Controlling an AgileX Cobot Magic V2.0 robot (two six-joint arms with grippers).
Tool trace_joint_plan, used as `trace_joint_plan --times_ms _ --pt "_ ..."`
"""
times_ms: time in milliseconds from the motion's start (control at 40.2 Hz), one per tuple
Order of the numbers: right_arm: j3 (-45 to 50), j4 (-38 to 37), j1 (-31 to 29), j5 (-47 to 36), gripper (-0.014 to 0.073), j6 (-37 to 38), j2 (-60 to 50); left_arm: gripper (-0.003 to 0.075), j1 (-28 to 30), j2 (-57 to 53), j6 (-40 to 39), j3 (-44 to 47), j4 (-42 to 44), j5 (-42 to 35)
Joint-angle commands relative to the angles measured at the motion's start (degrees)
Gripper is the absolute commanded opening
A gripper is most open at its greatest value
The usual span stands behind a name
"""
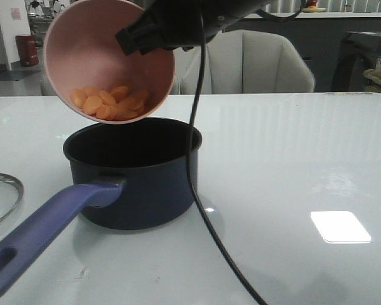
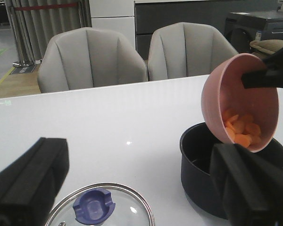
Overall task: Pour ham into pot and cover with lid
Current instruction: 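Tilt the pink bowl with the right gripper to pour ham into pot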
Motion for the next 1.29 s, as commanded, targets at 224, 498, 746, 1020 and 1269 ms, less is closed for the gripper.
trace_joint_plan --times_ms 224,498,746,1020,1269 --pt "2.5 4.5 -0.3 -23.5 0.0142 -11.6 -3.1 0.0648 -0.4 0.6 0.1 -1.5 -0.2 -4.4" --pt "5.8 11.5 0.7 -36.9 0.0142 -21.1 -1.8 0.0648 -0.4 0.6 0.1 -1.5 -0.2 -4.4" --pt "5.8 11.8 1.1 -45.6 0.0142 -32.2 2.4 0.0648 -0.4 0.6 0.1 -1.5 -0.2 -4.4" --pt "5.8 12.2 2.0 -53.4 0.0142 -43.4 5.1 0.0648 -0.4 0.6 0.1 -1.5 -0.2 -4.4" --pt "5.8 12.2 2.2 -57.4 0.0142 -45.1 6.9 0.0648 -0.4 0.6 0.1 -1.5 -0.2 -4.4"
